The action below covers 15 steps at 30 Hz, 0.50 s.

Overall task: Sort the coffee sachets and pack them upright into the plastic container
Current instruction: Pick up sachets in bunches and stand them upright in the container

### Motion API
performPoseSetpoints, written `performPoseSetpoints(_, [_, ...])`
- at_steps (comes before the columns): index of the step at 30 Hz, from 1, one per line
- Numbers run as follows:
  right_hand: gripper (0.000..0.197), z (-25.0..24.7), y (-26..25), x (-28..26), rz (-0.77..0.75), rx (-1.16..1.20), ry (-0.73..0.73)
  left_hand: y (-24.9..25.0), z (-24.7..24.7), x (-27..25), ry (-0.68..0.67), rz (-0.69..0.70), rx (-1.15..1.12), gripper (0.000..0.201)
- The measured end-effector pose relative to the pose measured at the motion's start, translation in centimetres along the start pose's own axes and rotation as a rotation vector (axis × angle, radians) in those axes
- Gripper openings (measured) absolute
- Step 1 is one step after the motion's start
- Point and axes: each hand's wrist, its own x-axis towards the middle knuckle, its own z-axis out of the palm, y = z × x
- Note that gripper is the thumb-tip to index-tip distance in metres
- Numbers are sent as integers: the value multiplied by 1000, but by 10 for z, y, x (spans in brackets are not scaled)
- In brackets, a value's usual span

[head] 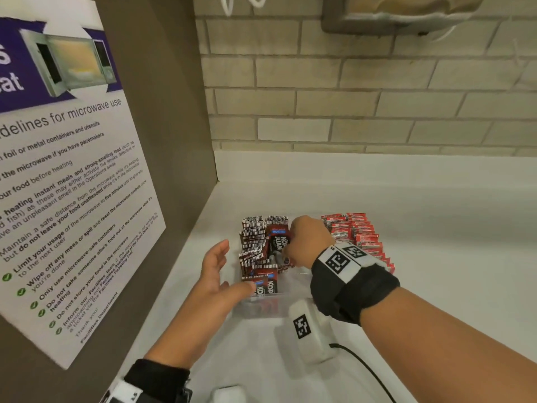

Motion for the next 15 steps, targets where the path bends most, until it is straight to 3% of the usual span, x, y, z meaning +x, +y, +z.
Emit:
performPoseSetpoints(4, [31, 9, 0, -1, 27, 59, -26, -5, 8, 1, -108, -45, -9, 97])
performPoseSetpoints(10, [28, 18, 4, -3, 65, 158, -81, -17, 13, 3, -132, -105, -26, 85])
performPoseSetpoints(13, [18, 24, 5, -1, 44, 173, -109, -18, 13, 5, -138, -101, -17, 90])
performPoseSetpoints(15, [22, 26, 6, -1, 34, 170, -127, -20, 12, 6, -143, -96, -17, 97])
